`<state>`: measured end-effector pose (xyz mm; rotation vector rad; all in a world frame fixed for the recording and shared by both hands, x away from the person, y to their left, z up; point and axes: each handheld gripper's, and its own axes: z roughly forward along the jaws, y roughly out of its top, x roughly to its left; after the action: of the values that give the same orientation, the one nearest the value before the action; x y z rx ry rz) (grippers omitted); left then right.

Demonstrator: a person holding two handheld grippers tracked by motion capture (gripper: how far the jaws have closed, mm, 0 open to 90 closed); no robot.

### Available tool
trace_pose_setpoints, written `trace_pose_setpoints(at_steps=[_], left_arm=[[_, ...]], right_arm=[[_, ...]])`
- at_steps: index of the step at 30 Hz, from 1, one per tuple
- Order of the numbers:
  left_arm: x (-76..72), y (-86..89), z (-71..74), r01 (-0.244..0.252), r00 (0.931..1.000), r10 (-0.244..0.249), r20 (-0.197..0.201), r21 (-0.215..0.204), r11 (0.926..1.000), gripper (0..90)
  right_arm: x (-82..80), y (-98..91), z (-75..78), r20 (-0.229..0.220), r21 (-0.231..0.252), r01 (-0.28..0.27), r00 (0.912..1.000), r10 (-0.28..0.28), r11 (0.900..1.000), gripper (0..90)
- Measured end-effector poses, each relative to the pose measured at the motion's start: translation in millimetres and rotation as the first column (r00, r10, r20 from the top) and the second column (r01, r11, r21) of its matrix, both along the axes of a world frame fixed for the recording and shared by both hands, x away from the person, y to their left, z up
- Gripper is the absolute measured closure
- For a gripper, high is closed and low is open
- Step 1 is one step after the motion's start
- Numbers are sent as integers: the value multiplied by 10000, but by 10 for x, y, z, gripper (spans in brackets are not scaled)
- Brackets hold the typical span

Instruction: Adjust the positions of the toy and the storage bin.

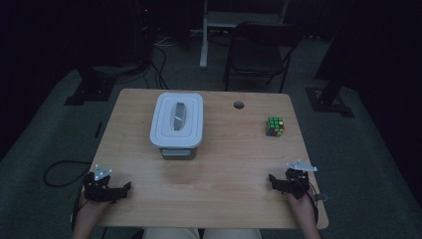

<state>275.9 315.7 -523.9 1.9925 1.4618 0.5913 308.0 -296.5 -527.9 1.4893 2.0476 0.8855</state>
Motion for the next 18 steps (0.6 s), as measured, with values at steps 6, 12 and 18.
trace_pose_setpoints(at_steps=[6, 12, 18], left_arm=[[72, -38, 27, 375, 9992, -370, 137, -381, 9986, 15], [184, -104, 81, 641, 9977, -632, 231, -387, 9972, 15], [305, -179, 90, 851, 9958, -836, 365, -408, 9955, 15]], right_arm=[[81, 106, 2, 8, -19, 121, 9999, -121, 9999, 126], [212, 309, 7, 21, 72, -193, 9998, 193, 9998, 126], [315, 540, 31, 254, 215, -665, 9975, 659, 9976, 126]])
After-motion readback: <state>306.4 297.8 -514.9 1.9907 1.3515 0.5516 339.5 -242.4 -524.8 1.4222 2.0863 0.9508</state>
